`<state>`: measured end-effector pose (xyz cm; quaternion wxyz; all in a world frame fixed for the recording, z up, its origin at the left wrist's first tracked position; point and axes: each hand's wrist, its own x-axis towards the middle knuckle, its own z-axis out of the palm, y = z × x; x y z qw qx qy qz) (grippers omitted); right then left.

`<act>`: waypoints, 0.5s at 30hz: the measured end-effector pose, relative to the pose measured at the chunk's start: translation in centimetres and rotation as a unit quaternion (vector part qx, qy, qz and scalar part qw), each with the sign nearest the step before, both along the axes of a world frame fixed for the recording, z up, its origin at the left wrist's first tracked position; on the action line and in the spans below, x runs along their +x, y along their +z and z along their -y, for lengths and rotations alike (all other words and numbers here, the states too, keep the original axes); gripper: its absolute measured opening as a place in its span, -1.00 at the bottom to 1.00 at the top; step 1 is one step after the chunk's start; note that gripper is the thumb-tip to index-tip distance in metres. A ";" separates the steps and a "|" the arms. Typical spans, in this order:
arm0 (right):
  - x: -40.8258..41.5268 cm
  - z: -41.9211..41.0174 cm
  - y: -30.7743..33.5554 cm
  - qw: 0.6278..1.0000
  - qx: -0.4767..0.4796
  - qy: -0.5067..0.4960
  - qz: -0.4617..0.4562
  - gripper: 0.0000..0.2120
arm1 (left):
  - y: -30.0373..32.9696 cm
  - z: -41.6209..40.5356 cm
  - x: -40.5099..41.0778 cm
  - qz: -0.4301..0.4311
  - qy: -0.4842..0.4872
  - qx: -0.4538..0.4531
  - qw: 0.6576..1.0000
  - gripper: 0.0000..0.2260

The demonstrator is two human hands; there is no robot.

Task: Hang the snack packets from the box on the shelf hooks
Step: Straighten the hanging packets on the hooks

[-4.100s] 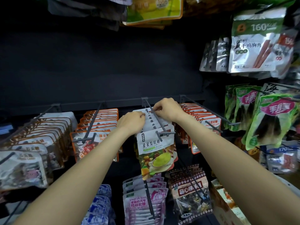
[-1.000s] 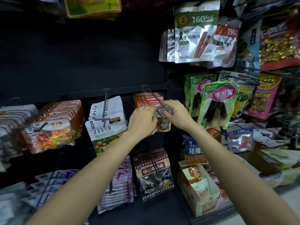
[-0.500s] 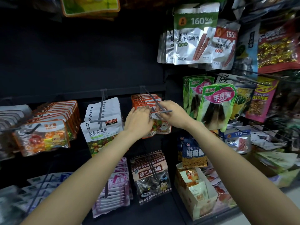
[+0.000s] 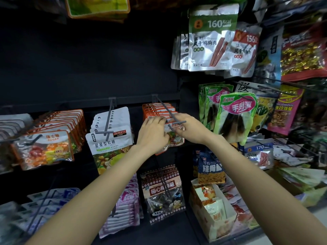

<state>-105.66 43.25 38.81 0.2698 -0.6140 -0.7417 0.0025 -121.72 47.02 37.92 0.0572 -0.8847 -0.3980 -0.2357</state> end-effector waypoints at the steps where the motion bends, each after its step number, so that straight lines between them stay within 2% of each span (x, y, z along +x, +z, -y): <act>1: 0.0 0.2 0.0 1.000 0.003 -0.003 0.003 -0.72 | 0.0 0.2 -0.1 0.006 -0.001 0.004 1.000 -0.49; 7: -0.5 1.0 1.2 1.000 0.008 -0.025 -0.016 -0.64 | 0.4 0.6 -0.6 0.016 -0.013 0.007 1.000 -0.53; 11: -0.3 -0.2 2.4 0.998 0.003 -0.054 -0.034 -0.58 | 2.1 -0.6 -0.7 0.100 0.008 -0.019 0.995 -0.60; 13: -0.4 -0.7 2.8 0.998 -0.020 -0.050 -0.018 -0.43 | 2.9 -1.3 -0.4 0.082 0.019 -0.045 0.995 -0.60; 15: -0.5 -1.4 2.7 0.998 -0.043 -0.044 0.014 -0.39 | 3.0 -1.8 -0.1 0.021 0.027 -0.082 0.996 -0.58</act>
